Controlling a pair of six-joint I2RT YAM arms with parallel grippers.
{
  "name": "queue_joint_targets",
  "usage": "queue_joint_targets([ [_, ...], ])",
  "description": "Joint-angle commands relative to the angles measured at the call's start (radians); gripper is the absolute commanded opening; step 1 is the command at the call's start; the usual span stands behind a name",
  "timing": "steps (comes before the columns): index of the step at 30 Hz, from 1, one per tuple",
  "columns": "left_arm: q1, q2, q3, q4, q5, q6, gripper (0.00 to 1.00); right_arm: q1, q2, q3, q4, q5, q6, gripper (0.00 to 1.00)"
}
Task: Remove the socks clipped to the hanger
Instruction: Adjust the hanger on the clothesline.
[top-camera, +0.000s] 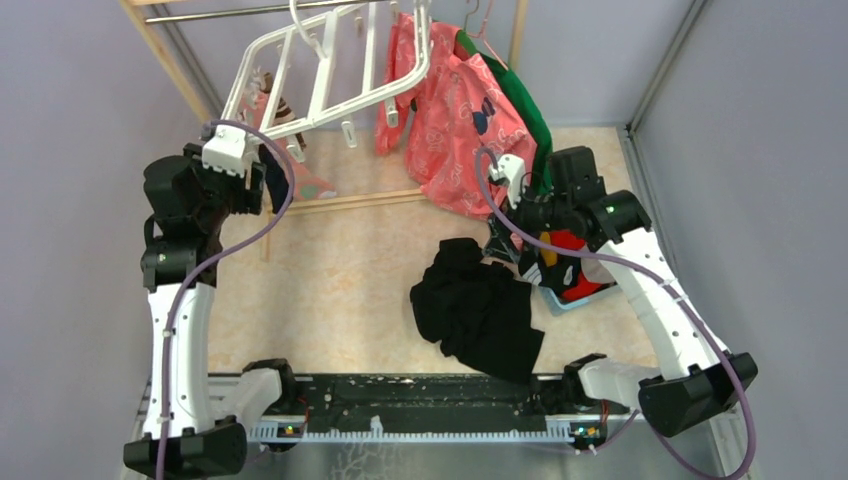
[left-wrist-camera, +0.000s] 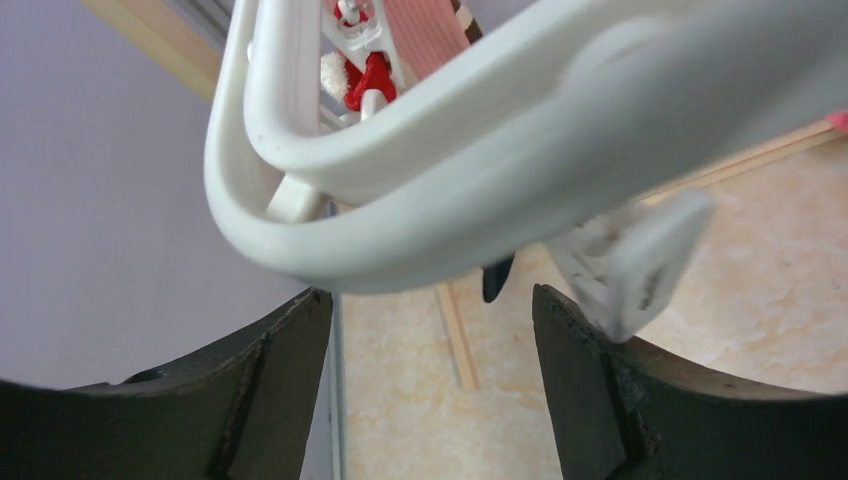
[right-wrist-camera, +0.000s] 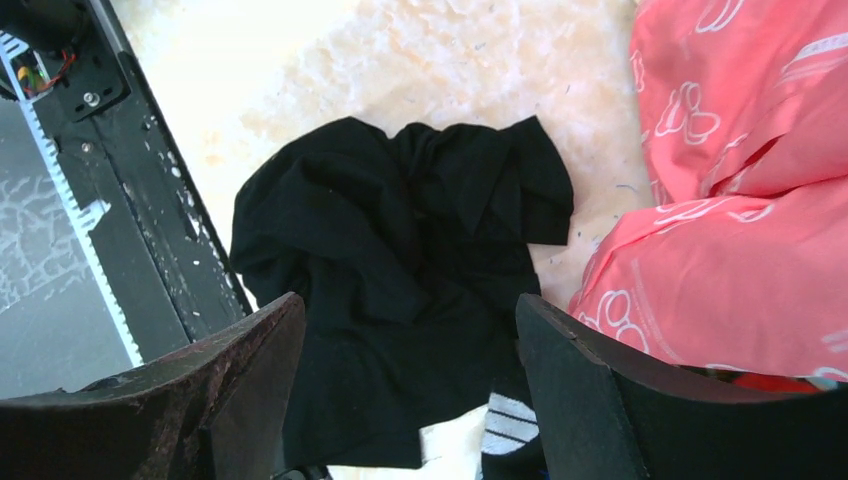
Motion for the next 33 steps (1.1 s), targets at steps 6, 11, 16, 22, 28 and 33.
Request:
queue_joint_targets([
  [6, 0.019, -0.086, -0.039, 0.148, 0.402, -0.146, 0.64, 0.016, -0.038, -0.050, 0.077, -0.026, -0.015, 0.77],
  [11, 0.019, -0.080, -0.037, 0.162, 0.527, -0.193, 0.55, 0.019, -0.034, -0.050, 0.075, -0.034, -0.015, 0.77],
  [16, 0.019, -0.080, -0.031, 0.211, 0.651, -0.259, 0.51, 0.023, -0.026, -0.036, 0.062, -0.034, -0.016, 0.77],
  [22, 0.018, -0.062, -0.029, 0.277, 0.671, -0.333, 0.49, 0.026, -0.023, -0.034, 0.053, -0.035, -0.018, 0.77],
  [28, 0.017, -0.045, -0.015, 0.311, 0.737, -0.389, 0.43, 0.029, -0.016, -0.020, 0.039, -0.032, -0.021, 0.77],
  [33, 0.008, -0.038, -0.024, 0.318, 0.836, -0.424, 0.40, 0.060, 0.010, 0.058, 0.033, -0.035, -0.016, 0.76],
])
